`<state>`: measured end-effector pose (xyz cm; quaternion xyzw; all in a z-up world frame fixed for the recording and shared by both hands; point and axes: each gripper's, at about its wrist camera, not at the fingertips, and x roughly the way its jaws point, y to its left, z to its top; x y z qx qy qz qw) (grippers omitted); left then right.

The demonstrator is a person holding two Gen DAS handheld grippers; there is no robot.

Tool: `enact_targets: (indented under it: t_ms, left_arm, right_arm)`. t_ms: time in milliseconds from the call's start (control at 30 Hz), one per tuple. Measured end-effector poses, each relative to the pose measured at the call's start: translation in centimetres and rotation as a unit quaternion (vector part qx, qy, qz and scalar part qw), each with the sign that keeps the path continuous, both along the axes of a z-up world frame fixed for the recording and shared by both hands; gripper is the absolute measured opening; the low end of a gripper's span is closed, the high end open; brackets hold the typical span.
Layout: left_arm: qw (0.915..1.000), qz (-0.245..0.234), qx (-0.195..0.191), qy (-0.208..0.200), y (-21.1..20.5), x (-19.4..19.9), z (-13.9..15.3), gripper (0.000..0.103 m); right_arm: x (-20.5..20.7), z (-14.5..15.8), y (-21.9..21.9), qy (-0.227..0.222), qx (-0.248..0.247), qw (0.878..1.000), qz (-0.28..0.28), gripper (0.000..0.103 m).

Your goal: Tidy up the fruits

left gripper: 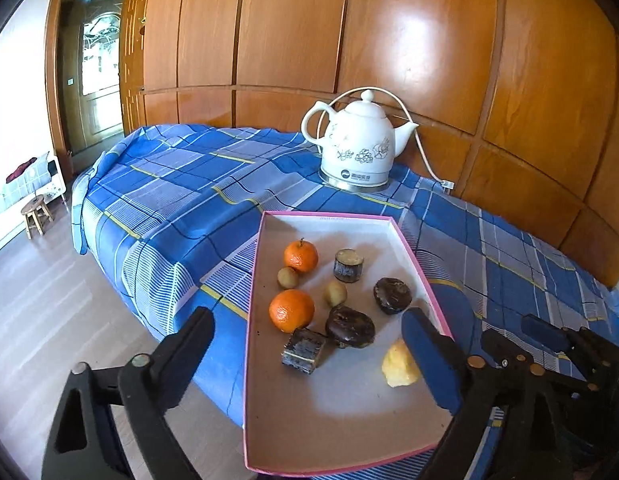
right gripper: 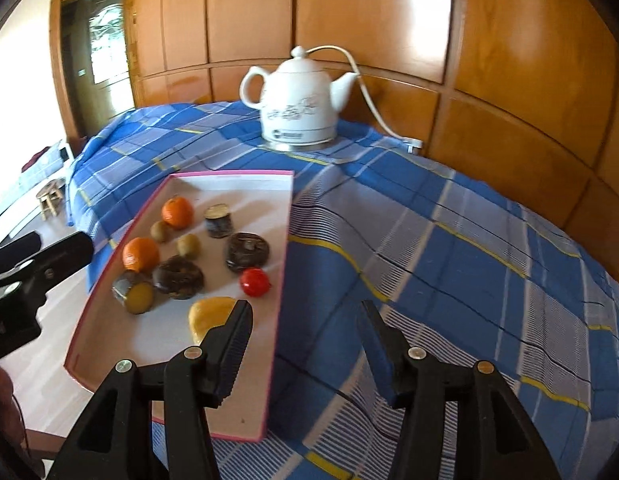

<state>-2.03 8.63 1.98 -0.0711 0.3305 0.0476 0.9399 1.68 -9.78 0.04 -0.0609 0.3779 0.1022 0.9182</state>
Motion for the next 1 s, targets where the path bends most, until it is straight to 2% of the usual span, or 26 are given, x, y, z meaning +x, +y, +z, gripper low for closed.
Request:
enact_targets:
  t_ms: [167, 467, 1000]
  left_arm:
    - [0.9999, -0.009, 0.012, -0.008, -1.0, -0.8, 0.2, 0.103]
    - [0.9998, -0.002, 0.017, 0.006, -1.5, -1.1, -0.3, 0.103]
    - [0.9993, 0.022, 0.032, 0.000, -1.0, -1.1, -0.3, 0.103]
  right_arm:
    - [-0.6, 0.3, -0.7, -0.006, 0.004, 1.000, -0.015, 0.055]
    - [-1.1, 0.6, -0.6, -0.013, 0.000, 1.000, -0.016, 0.055]
    - [-1.2, 0.6, -0.2, -0.018, 0.000, 1.000, -0.018, 0.055]
